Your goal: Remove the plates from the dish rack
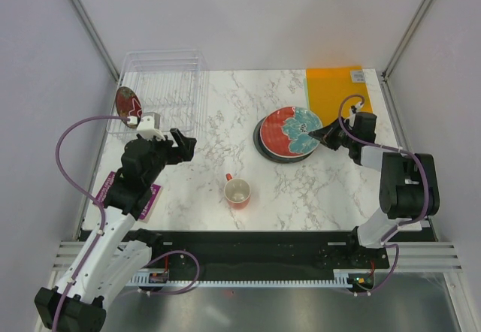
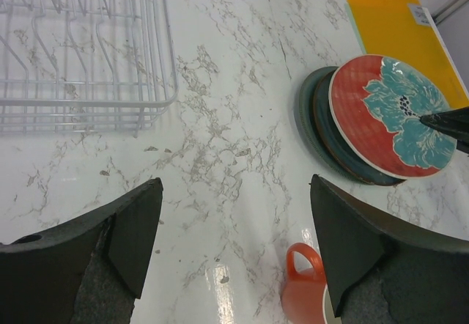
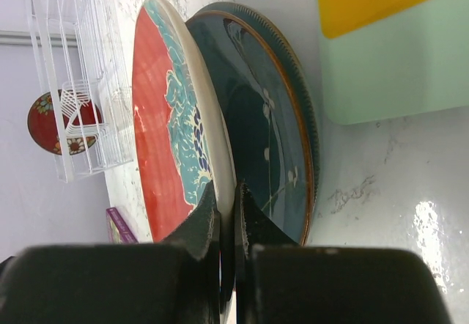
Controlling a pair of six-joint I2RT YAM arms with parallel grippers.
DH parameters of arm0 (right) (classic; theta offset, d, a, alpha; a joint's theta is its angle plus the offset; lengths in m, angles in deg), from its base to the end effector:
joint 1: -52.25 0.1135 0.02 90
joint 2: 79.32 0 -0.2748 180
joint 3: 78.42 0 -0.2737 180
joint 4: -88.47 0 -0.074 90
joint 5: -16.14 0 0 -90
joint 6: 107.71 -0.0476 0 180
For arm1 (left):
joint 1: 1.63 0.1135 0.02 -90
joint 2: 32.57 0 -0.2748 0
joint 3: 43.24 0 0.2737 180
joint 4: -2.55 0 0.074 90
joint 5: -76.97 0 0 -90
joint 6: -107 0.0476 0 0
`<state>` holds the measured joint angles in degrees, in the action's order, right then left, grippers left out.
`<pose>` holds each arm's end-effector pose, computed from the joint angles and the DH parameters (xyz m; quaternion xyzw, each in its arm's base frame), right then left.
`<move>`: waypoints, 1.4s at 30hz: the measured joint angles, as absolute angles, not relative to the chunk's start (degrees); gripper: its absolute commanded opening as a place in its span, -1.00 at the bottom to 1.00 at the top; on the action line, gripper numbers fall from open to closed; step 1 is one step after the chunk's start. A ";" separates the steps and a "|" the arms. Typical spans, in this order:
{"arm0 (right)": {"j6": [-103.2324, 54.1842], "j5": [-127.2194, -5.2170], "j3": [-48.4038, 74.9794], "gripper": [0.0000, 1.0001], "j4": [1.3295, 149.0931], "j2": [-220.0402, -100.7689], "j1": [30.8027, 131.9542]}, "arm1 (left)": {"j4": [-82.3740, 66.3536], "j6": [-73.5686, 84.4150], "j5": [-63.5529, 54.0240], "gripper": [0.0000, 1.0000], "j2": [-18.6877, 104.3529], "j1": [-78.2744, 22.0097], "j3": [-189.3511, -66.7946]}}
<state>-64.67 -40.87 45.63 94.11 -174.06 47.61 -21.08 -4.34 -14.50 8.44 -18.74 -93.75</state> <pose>0.3524 -0.0026 0.1536 0.2453 0.8180 0.3976 0.3355 0.1920 -0.0578 0.3093 -0.0370 0.7878 -0.1929 0.5838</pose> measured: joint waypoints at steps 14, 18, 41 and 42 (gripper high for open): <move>-64.36 -38.92 45.63 -0.05 94.11 -177.71 47.61 | -21.16 -4.25 -14.65 0.75 8.53 -18.74 -93.75; -64.89 -37.43 45.59 0.33 94.68 -177.76 47.74 | -21.18 -3.84 -14.94 0.75 8.53 -18.74 -93.75; -42.88 -58.72 27.45 0.65 65.54 -179.57 60.61 | -24.83 7.42 -28.25 0.99 22.95 -15.17 -107.23; -42.44 -59.79 27.23 0.66 65.11 -179.57 61.07 | -24.77 8.14 -28.62 0.99 24.16 -14.50 -108.39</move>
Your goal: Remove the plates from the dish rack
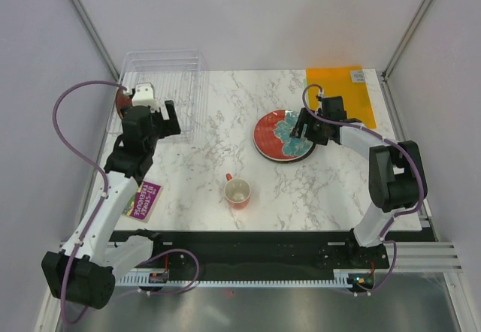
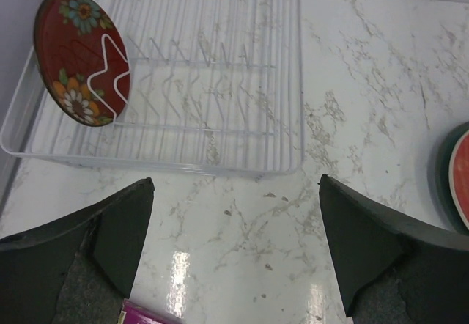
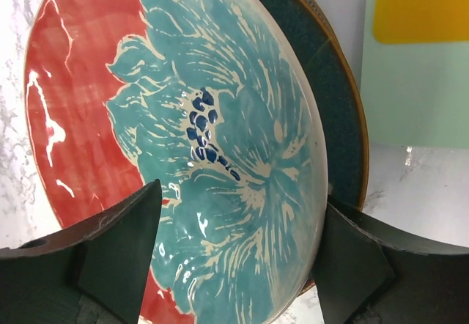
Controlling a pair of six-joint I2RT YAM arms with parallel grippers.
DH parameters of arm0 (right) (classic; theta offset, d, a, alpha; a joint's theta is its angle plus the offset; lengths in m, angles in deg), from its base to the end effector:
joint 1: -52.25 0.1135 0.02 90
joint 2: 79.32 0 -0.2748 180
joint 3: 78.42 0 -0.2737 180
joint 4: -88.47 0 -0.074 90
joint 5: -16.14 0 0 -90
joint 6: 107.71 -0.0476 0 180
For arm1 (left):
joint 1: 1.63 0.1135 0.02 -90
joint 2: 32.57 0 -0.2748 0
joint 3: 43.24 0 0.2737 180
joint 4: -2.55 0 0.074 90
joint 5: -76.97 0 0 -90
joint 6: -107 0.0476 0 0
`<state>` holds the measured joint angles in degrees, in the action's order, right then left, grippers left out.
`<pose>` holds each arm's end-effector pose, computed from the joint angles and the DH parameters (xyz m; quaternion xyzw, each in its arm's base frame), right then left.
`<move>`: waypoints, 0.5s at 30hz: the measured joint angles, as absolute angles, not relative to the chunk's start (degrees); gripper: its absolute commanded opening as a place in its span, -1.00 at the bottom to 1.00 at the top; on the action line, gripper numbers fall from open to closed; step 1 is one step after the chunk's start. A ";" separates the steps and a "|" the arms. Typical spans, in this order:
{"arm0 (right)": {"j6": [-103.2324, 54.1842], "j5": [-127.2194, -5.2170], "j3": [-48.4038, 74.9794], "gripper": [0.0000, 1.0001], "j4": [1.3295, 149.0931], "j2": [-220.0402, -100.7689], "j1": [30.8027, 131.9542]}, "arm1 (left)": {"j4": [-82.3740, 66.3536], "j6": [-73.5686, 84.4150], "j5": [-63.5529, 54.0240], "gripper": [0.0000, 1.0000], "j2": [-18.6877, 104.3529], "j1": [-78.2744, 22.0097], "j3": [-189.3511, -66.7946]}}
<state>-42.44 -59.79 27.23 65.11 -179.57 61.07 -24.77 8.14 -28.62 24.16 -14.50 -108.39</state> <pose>0.3871 0.0718 0.1733 0.0865 0.9274 0.2096 0.2976 0.2499 -0.0440 0.3445 -0.0506 0.8084 -0.0002 0.5865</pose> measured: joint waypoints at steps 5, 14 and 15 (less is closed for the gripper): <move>-41.39 -62.42 26.66 0.67 64.26 -179.57 61.81 | -24.77 10.33 -29.41 1.00 27.63 -12.29 -110.84; -41.39 -65.72 26.64 0.75 64.21 -178.67 61.90 | -24.90 10.74 -29.28 1.00 27.98 -11.89 -110.86; -41.37 -66.35 26.64 0.77 63.95 -178.43 61.90 | -24.90 10.74 -29.32 1.00 27.96 -11.83 -110.86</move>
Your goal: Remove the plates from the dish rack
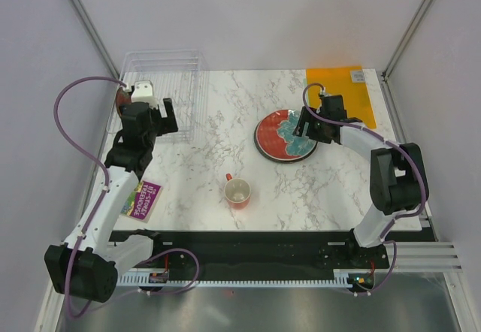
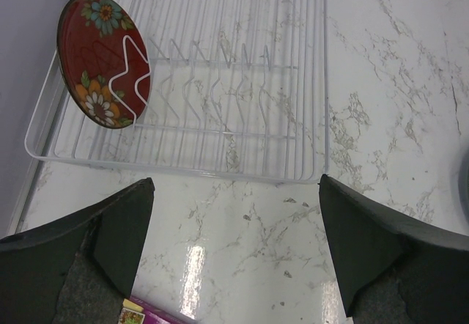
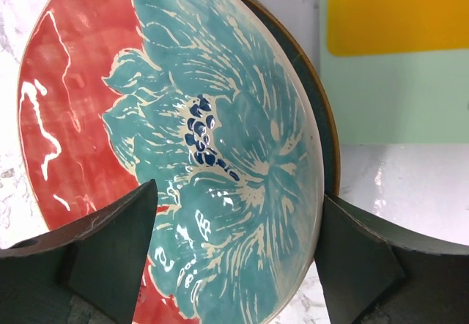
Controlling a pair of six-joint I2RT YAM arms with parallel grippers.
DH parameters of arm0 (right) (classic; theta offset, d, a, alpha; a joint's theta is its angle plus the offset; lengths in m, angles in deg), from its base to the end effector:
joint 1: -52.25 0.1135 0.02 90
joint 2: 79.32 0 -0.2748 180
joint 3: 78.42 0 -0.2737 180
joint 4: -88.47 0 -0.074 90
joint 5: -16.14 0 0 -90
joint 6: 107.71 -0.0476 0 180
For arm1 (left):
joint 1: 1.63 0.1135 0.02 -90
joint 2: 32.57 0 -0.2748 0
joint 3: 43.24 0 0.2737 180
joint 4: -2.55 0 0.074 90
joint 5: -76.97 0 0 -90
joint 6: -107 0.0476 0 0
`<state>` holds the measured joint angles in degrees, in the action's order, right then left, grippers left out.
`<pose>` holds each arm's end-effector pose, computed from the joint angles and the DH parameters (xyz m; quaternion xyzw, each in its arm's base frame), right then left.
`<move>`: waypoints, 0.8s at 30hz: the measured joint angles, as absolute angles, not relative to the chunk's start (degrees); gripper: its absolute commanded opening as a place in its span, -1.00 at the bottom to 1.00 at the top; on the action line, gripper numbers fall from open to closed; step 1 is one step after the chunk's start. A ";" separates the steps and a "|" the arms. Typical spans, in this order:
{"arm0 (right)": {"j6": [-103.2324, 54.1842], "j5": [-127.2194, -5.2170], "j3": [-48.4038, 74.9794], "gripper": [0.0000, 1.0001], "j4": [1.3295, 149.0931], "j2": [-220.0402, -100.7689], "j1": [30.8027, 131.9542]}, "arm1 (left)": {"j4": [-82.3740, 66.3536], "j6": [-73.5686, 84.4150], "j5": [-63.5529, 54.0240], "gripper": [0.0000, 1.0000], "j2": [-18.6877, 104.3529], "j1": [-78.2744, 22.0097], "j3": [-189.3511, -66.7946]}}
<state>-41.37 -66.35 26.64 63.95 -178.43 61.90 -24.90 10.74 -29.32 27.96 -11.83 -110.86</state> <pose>0.3866 0.0720 0.1817 0.0909 0.9296 0.1596 0.3197 0.2667 -0.0344 0.3449 -0.0529 0.8150 0.0342 0.5761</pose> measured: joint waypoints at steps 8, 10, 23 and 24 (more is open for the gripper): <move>-39.34 -71.90 26.64 0.81 61.59 -176.40 61.90 | -24.79 11.99 -30.57 1.00 28.77 -9.32 -111.04; -38.33 -74.39 26.90 0.82 59.77 -176.34 61.44 | -24.83 12.36 -30.76 0.99 29.80 -7.92 -111.61; -36.12 -79.33 29.68 0.88 56.43 -174.54 60.74 | -22.47 16.23 -30.72 1.00 40.61 2.16 -121.11; -35.97 -79.31 29.92 0.88 56.17 -174.11 60.72 | -21.91 16.60 -30.85 0.99 42.60 3.23 -122.34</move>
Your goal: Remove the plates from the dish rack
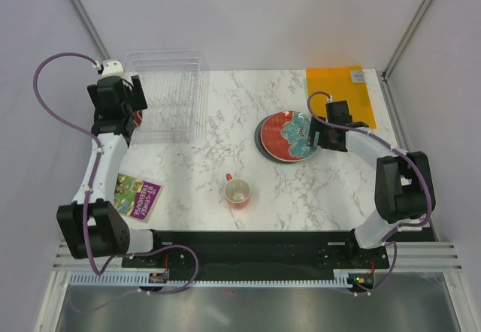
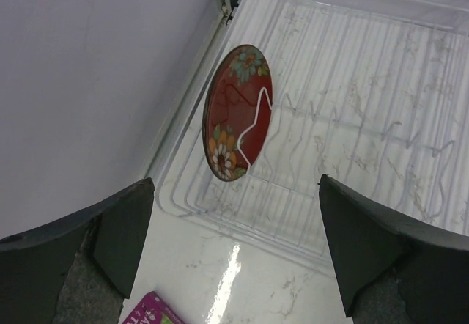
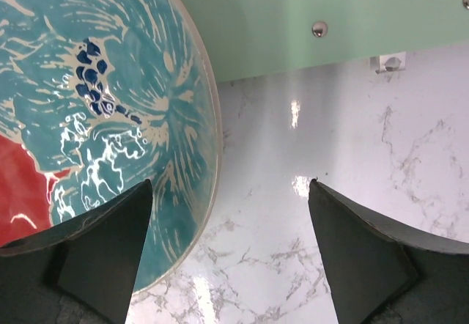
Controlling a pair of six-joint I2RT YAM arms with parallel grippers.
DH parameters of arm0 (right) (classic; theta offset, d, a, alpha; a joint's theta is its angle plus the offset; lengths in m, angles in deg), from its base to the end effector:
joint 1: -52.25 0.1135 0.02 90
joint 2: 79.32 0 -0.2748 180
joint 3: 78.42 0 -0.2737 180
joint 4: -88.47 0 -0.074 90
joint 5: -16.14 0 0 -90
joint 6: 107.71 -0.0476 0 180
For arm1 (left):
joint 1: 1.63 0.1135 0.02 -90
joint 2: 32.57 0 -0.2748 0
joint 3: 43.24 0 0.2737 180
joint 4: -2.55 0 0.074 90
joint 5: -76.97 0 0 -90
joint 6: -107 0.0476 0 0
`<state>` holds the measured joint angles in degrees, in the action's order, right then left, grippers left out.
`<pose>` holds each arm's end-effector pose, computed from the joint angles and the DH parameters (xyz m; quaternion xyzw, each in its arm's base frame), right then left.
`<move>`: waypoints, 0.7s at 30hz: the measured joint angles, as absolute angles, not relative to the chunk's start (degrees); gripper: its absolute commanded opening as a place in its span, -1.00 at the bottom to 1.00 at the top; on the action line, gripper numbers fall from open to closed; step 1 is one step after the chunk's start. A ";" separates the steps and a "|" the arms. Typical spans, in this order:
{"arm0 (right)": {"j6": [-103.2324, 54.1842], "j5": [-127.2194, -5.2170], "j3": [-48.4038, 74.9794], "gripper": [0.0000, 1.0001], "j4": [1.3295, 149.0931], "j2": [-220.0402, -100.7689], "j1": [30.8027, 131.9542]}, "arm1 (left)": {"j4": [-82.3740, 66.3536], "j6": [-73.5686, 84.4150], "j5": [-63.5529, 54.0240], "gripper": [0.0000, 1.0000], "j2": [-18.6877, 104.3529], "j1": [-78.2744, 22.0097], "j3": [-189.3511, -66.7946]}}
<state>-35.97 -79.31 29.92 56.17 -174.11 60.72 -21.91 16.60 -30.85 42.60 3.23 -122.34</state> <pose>0.3602 0.0491 0.1799 0.0955 0.9491 0.0244 0.2992 0.3320 0.0429 0.3561 -0.1254 0.8070 0.1491 0.5575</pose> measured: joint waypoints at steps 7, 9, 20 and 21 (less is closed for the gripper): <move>-35.66 -78.59 30.86 0.87 54.94 -169.56 60.72 | -19.33 17.65 -29.71 0.86 54.95 8.15 -128.52; -35.69 -77.83 30.95 0.87 55.08 -168.49 60.72 | -19.06 17.23 -27.55 0.86 58.36 9.90 -130.32; -36.10 -73.63 31.03 0.86 58.11 -169.65 60.72 | -17.47 12.71 -19.09 0.84 68.68 14.07 -135.15; -36.17 -73.30 31.03 0.86 58.51 -170.28 60.72 | -17.27 12.51 -18.68 0.84 69.20 14.05 -135.39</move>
